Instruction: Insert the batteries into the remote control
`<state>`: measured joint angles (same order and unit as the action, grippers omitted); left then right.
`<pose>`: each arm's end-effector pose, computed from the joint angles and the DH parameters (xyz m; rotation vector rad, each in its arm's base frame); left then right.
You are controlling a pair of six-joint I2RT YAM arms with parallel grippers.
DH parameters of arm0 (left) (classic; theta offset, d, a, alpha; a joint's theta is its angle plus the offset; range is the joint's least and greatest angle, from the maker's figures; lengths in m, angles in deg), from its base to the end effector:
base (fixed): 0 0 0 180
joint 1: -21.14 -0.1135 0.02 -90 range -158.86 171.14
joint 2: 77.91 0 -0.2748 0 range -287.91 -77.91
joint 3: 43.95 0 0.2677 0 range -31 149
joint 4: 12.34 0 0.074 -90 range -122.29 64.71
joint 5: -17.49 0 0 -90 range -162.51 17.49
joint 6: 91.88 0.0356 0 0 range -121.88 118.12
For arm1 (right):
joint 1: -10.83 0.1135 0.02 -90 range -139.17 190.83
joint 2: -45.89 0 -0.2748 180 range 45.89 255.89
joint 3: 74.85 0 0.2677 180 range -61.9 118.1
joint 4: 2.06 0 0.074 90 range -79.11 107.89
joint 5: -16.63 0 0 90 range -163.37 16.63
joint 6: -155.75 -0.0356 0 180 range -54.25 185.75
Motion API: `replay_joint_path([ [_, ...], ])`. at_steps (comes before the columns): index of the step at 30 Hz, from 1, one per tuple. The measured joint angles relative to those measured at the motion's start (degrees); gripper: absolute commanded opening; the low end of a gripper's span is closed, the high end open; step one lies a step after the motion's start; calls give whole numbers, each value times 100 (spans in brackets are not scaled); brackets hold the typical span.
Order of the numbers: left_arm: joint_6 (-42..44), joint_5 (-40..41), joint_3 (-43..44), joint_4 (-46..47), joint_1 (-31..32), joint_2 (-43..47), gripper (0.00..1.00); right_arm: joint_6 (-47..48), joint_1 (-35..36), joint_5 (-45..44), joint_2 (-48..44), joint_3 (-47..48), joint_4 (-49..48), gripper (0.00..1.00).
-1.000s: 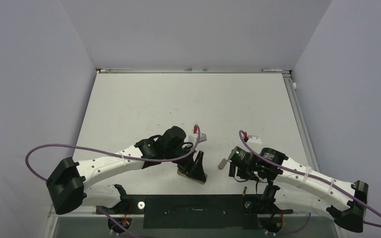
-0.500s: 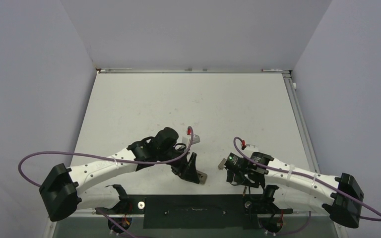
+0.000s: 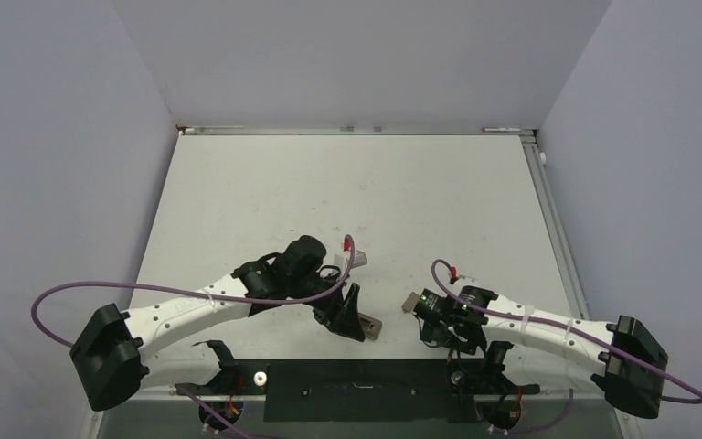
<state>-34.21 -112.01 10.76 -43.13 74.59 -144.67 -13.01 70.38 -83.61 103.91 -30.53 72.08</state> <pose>0.1294 -0.2125 0.2411 0.8781 2.4842 -1.4580 0.0757 0.1163 0.1742 0.4990 2.9186 -0.0422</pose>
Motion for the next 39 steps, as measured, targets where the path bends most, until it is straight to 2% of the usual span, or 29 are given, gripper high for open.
replay_joint_path([
  [8, 0, -22, -4, 0, -70, 0, 62, -214, 0, 105, 133, -310, -273, 57],
  [15, 0, -74, -4, 0, -122, 0, 62, -356, 0, 188, 122, -365, -551, 41],
  [21, -2, -105, -26, 0, -240, 2, 62, -356, 0, 214, 133, -376, -623, 21],
  [23, -4, -103, -55, 0, -302, 2, 62, -339, 0, 221, 168, -376, -671, 18],
  [25, -11, -103, -83, -2, -382, 2, 62, -306, 0, 223, 229, -363, -717, 18],
  [30, -39, -101, -114, -4, -577, 2, 62, -157, 0, 212, 533, -199, -802, 33],
  [36, -46, -98, -116, -7, -721, 2, 64, 177, 2, -26, 1038, 170, -802, 44],
  [39, -46, -96, -140, -4, -780, 2, 65, 424, 11, -125, 1110, 256, -776, 45],
])
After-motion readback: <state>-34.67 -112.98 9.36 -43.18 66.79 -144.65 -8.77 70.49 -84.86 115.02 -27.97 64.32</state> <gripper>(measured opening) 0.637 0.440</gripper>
